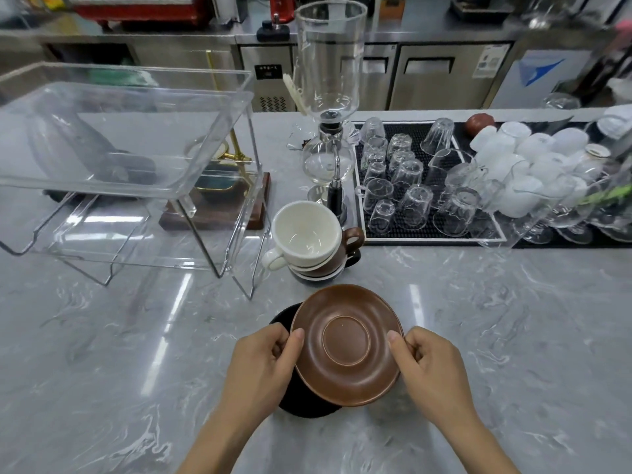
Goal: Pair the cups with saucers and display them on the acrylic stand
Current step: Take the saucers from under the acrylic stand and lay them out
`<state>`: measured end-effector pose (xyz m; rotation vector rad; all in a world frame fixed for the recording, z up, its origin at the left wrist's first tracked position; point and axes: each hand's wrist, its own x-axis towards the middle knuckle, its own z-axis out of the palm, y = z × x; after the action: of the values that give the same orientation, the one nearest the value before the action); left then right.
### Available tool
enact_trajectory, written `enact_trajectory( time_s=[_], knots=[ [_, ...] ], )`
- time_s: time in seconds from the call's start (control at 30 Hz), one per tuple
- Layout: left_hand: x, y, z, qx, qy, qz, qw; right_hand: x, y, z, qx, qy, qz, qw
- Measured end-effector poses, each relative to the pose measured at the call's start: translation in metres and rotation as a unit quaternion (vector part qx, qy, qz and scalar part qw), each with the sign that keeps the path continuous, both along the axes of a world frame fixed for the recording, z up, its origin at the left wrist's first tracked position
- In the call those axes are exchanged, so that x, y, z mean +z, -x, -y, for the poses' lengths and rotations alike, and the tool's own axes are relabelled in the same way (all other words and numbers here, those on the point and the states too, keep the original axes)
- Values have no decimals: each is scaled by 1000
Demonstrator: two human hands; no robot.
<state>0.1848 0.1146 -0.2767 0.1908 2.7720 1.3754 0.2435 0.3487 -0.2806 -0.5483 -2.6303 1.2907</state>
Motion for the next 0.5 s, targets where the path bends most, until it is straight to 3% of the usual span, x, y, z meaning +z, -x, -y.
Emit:
enact_trajectory(
  time_s=[0.5],
  knots=[
    [10,35,-103,-112,59,-56,990,4,-7,-89,-89,-48,-18,995]
  ],
)
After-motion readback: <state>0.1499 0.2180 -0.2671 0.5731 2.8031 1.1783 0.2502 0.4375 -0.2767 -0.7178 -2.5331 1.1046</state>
